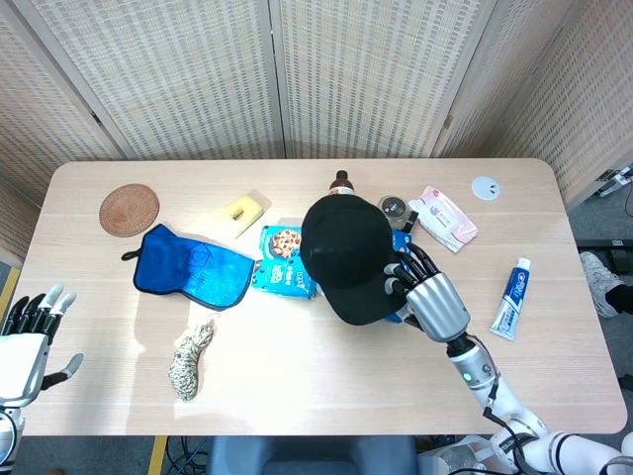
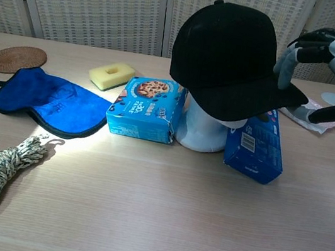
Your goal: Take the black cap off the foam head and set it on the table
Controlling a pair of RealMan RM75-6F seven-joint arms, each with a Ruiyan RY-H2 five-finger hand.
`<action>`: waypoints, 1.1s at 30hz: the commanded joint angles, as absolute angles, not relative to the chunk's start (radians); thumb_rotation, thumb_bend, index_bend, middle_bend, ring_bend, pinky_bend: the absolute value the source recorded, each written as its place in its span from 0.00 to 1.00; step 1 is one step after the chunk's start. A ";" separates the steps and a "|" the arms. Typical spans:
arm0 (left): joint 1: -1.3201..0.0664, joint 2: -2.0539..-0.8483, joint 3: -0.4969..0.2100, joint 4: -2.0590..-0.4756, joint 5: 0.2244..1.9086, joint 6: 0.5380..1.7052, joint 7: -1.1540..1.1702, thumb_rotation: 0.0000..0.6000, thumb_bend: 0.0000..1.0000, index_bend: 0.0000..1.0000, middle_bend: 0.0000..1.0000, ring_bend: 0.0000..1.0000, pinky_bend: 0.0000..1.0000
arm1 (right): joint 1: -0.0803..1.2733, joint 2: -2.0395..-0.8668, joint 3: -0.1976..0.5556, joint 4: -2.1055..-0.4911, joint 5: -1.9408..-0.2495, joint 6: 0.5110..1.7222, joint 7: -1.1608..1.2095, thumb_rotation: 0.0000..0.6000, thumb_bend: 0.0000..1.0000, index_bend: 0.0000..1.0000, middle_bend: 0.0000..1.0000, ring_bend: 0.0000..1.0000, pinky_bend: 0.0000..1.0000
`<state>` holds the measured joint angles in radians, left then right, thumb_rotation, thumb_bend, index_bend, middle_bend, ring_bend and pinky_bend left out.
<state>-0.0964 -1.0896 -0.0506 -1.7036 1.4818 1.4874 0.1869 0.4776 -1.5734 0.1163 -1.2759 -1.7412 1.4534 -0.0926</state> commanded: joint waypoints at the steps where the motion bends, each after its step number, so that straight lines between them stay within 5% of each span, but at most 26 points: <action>1: -0.097 -1.090 -0.051 -1.703 1.482 1.487 0.187 1.00 0.20 0.12 0.05 0.07 0.01 | 0.479 -1.572 0.116 -1.272 -1.745 1.463 -0.093 1.00 0.45 0.70 0.39 0.21 0.14; 33: -0.098 -1.087 -0.049 -1.705 1.479 1.488 0.185 1.00 0.20 0.12 0.05 0.07 0.01 | 0.581 -1.531 0.232 -1.378 -1.710 1.473 -0.160 1.00 0.46 0.76 0.44 0.26 0.14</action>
